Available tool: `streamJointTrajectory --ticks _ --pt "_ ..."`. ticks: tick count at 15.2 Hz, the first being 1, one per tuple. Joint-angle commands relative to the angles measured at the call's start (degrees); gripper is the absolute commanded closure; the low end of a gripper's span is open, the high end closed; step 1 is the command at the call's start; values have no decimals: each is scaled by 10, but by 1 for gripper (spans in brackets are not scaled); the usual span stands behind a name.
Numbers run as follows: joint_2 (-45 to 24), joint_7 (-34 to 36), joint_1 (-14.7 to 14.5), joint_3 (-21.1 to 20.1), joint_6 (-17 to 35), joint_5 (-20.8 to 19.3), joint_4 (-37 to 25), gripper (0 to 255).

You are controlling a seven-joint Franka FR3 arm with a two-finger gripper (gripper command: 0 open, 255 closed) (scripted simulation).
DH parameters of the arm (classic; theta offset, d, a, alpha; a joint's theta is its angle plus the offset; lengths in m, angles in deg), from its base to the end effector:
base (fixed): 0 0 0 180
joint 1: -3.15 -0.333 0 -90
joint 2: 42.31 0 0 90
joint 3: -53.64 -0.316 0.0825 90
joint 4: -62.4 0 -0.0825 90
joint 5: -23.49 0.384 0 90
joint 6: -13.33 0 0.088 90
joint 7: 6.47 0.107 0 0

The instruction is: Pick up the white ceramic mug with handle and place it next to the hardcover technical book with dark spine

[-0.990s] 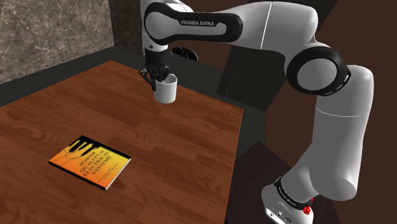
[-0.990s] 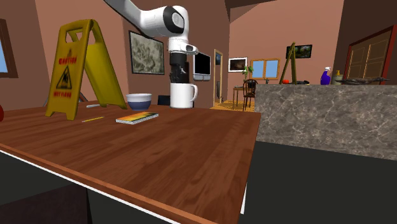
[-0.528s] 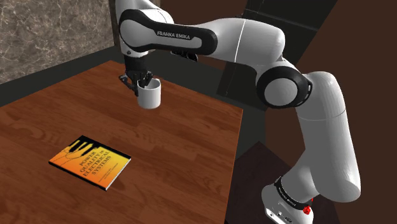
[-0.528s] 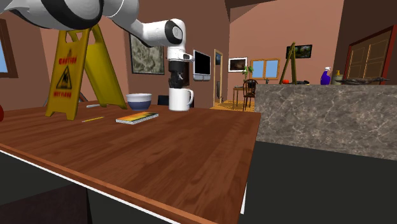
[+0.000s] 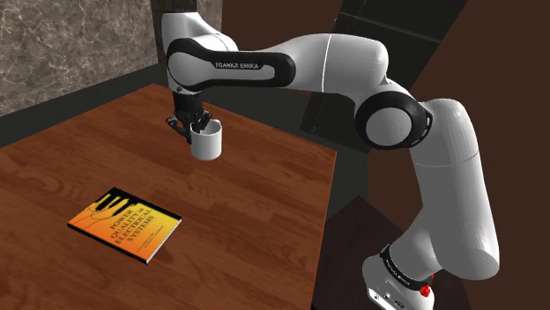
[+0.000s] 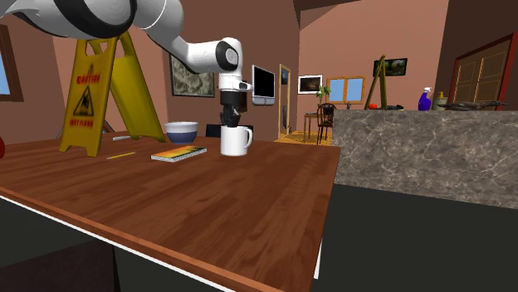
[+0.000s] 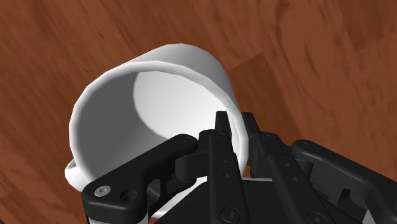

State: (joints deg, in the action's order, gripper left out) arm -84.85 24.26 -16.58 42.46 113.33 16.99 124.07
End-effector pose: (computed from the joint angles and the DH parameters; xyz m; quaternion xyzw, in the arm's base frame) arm 0.6673 0.3351 0.3884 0.9994 -0.0100 -0.0321 0.0064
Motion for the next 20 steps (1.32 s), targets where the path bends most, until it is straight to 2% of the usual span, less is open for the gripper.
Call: streamJointTrajectory --ticks 1,4,12,13,18,20 --pt "2 1 1 0 18 0 20 255" --pt "-3 2 2 1 43 -1 40 255" --pt "-3 2 2 1 43 -1 40 255" --pt "-3 2 2 1 42 -1 40 0" --pt "-3 2 2 1 43 -1 40 0" --pt "-2 0 0 0 5 0 2 0"
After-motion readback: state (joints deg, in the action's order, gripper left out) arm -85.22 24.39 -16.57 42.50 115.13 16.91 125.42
